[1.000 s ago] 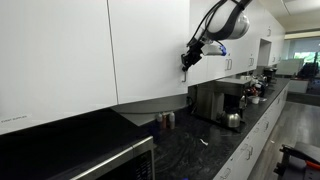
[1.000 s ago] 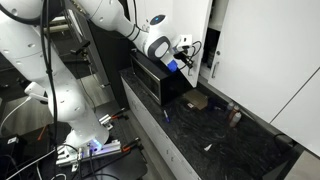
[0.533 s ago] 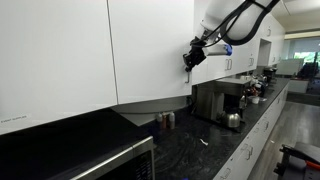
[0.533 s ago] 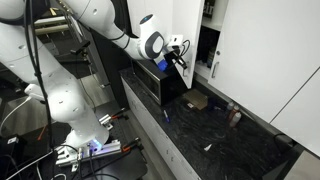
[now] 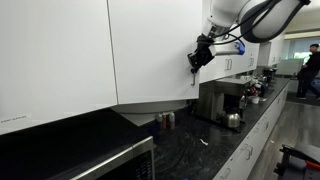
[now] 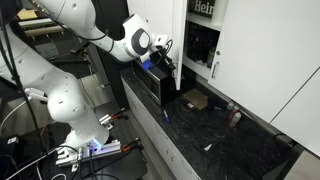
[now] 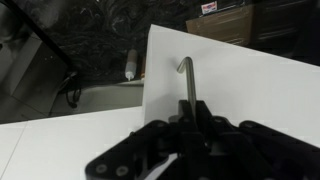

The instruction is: Open the left door of the second upper cabinet from the left

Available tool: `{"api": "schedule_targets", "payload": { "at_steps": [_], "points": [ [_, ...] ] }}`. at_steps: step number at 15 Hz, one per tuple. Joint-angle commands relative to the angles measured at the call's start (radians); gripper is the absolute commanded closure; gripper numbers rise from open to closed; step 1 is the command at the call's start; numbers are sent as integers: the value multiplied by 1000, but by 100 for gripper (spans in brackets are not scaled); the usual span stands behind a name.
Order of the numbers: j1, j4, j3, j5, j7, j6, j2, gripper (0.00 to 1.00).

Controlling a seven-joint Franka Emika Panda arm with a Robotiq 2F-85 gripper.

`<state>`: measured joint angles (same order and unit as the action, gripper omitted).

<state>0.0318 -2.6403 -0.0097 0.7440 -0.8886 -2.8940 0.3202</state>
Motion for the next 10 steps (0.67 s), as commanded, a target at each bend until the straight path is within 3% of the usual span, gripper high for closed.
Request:
{"api": "schedule_targets", "payload": {
  "at_steps": [1, 8, 9, 10],
  "points": [
    [-1, -85, 18, 25, 29, 123, 150, 97],
    [110, -111, 15, -29, 71, 208, 211, 97],
    [46, -119, 96, -109, 125, 202, 221, 97],
    [48, -118, 110, -134, 134, 214, 225, 97]
  ]
}}
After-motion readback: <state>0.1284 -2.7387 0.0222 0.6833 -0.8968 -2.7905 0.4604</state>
